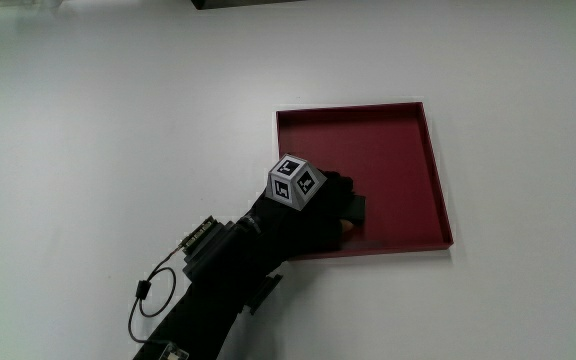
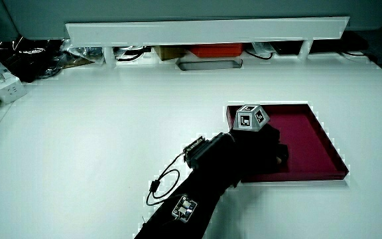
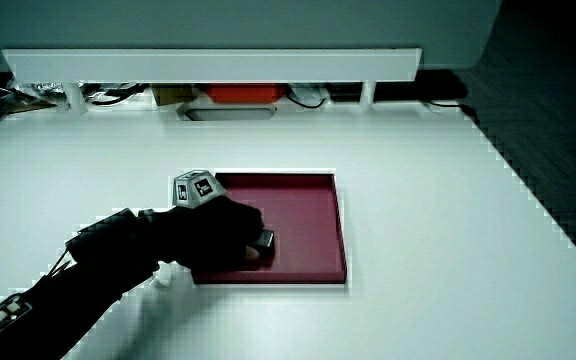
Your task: Place charger into plate
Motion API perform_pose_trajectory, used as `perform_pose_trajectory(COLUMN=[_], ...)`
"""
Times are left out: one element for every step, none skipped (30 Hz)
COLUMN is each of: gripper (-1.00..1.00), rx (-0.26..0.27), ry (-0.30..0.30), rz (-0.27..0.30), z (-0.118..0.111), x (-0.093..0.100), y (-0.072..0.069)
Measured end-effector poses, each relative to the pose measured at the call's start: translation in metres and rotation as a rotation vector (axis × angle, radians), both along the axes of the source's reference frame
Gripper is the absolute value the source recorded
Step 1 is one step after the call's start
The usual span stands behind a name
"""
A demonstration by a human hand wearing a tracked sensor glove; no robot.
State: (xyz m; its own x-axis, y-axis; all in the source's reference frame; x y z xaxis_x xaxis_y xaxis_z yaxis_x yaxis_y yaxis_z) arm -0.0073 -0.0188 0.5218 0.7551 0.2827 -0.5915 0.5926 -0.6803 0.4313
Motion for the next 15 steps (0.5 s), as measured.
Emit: perform_pose_trajectory(gripper=[-0.06, -0.12, -0.18, -0.24, -0.29, -0.35, -0.41, -0.47, -0.53, -0.59, -0.65, -0.71, -0.76, -0.82, -0.88], rx=[-0.008, -0.013, -0.018, -0.017, -0.015, -0.013, -0.014, -0.013, -0.020, -0.007, -0.005, -0.010, 0.005, 0.011, -0.009], ry=[0.000, -0.005, -0.007, -0.003, -0.006, -0.003, 0.004, 0.011, 0.016, 0.029, 0.040, 0.040, 0.055, 0.064, 0.091], rz=[-0.002, -0.003, -0.007, -0.008, -0.008, -0.003, -0.012, -0.018, -0.020, -0.023, -0.031, -0.041, -0.041, -0.051, -0.056], z=[0.002, 0.000, 0.000, 0.001, 0.000, 0.000, 0.002, -0.001, -0.002, -0.003, -0.006, -0.010, -0.011, -0.014, -0.015], x=[0.000, 0.000, 0.000, 0.000, -0.001, -0.001, -0.002, -0.003, -0.004, -0.005, -0.007, -0.009, -0.011, -0.013, -0.016], y=[0.000, 0.000, 0.000, 0.000, 0.000, 0.000, 0.000, 0.000, 0.000, 0.000, -0.001, -0.002, -0.004, -0.006, -0.008])
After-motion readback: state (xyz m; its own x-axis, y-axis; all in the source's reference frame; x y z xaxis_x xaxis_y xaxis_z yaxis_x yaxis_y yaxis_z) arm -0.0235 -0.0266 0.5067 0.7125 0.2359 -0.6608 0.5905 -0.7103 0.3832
